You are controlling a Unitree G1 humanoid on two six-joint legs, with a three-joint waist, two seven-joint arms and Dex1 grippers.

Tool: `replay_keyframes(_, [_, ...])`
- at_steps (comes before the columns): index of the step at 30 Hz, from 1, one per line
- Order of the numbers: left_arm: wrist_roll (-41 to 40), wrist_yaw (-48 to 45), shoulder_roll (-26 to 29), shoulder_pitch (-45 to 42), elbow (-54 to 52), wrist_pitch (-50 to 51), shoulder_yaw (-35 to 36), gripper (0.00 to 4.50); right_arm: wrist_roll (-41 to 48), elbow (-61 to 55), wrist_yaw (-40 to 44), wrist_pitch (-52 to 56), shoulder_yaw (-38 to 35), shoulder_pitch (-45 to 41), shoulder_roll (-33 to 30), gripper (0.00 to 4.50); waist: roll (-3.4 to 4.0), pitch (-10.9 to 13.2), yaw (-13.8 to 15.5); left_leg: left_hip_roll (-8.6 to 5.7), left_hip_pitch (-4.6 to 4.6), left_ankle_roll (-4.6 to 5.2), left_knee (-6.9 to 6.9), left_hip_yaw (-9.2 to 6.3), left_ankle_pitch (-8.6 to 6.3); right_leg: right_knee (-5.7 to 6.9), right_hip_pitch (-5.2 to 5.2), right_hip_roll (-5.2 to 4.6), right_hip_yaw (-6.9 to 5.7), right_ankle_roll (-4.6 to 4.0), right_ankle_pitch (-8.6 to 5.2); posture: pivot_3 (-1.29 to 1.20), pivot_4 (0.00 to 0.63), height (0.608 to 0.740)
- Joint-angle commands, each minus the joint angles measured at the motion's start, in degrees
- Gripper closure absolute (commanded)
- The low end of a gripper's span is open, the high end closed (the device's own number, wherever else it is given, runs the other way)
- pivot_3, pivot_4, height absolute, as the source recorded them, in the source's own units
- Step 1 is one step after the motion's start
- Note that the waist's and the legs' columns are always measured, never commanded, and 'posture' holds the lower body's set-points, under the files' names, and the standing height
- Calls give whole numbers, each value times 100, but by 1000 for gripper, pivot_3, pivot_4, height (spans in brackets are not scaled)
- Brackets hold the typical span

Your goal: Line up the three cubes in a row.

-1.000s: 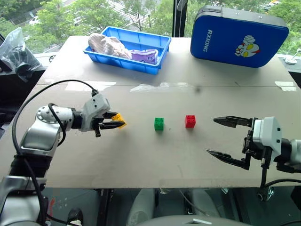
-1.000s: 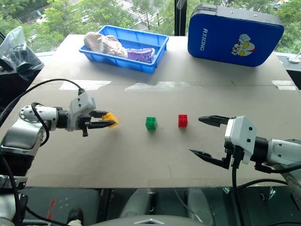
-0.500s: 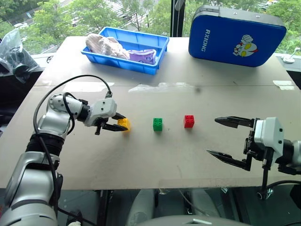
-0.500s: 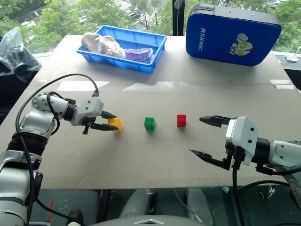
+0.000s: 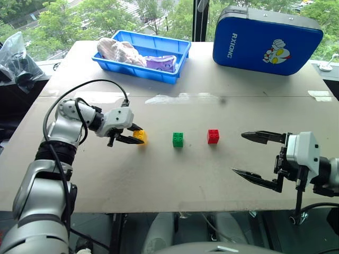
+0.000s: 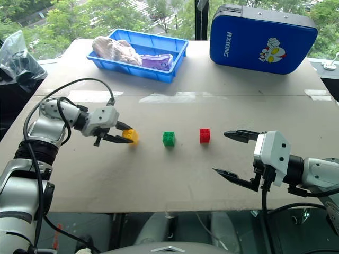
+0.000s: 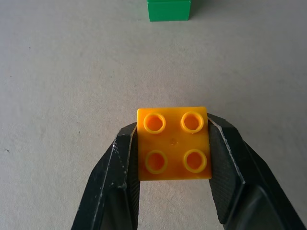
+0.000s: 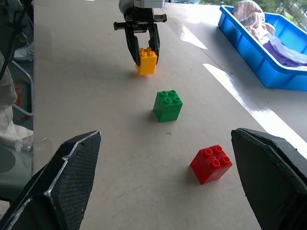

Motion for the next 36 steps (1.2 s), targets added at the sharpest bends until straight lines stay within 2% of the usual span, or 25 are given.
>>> replay_keyframes(1, [11, -24, 3, -136, 25, -102, -15, 3231, 70, -179, -25, -15, -208, -30, -71, 0, 0, 0, 0, 0, 0, 0, 0, 0, 0, 0, 0, 0, 0, 0, 0, 0, 150, 740])
replay_keyframes(6, [64, -19, -61, -123, 50, -125, 15, 3231, 61, -165, -15, -19, -212, -29, -78, 0, 0, 0, 0, 1, 0, 0, 0, 0, 0, 0, 0, 0, 0, 0, 0, 0, 150, 740])
replay_keyframes(7, [66, -18, -66, -118, 47, -105, 21, 2196, 60, -164, -12, -21, -214, -27, -78, 0, 0, 0, 1, 1, 0, 0, 0, 0, 0, 0, 0, 0, 0, 0, 0, 0, 150, 740])
replay_keyframes(9, [5, -2, -46, -65, -60, -5, 61, 1650, 55, -161, -2, -30, -220, -16, -77, 0, 0, 0, 0, 1, 0, 0, 0, -1, 0, 0, 0, 0, -1, 0, 0, 0, 150, 740])
replay_keyframes(10, [-48, -10, -24, -26, -155, 79, 110, 983, 49, -159, 5, -36, -221, -6, -77, 0, 0, 0, 0, 0, 0, 0, 0, -1, 0, 0, 0, 0, 0, 0, 0, 0, 150, 740])
replay_keyframes(11, [-101, 5, 10, 16, -259, 156, 177, 516, 49, -156, 12, -39, -222, 0, -76, 0, 0, 0, -1, 0, 0, 0, 0, -1, 0, 0, 0, 0, 0, 0, 0, 0, 150, 740])
replay_keyframes(13, [-189, 48, 64, 100, -458, 343, 294, 57, 41, -147, 31, -55, -227, 24, -69, 0, 0, 0, -1, 2, 0, 0, 0, -1, 0, 0, 0, 0, 0, 0, 0, 0, 150, 740])
replay_keyframes(18, [-752, 385, 433, 902, -1880, 1623, 860, 57, -11, -48, 104, -110, -254, 91, -63, 0, 0, 0, -69, 10, 0, 0, -1, -1, 0, 0, -1, 0, 4, 0, 0, 0, 150, 740])
replay_keyframes(24, [-1924, 1625, 733, 2849, -4403, 4168, 2501, 57, -436, 171, 93, -231, -408, 581, -13, 0, 0, 0, -112, 16, 0, 0, -4, -2, 0, -2, -1, -8, 5, 0, 0, 0, 150, 740])
replay_keyframes(29, [-2627, 2581, 386, 4403, -6010, 5357, 3792, 57, -510, 335, 311, -369, -752, 1275, 133, 0, 1, -1, -75, 17, 7, 0, -5, -2, -1, -1, 5, -34, 6, 0, 0, 0, 150, 740])
replay_keyframes(33, [-2845, 3111, -166, 5604, -6900, 5522, 4375, 57, -569, 516, 559, -495, -1135, 1819, 235, 0, 4, -4, 4, 15, 19, 0, -5, 4, -1, -6, 16, -40, 8, 0, 0, 0, 150, 740])
replay_keyframes(36, [-2884, 3264, -411, 6274, -7241, 5386, 4548, 57, -572, 677, 719, -594, -1407, 2103, 311, 0, 3, -5, 33, 17, 26, 0, -5, 1, -1, -8, 25, -41, 23, -1, -1, 0, 150, 740])
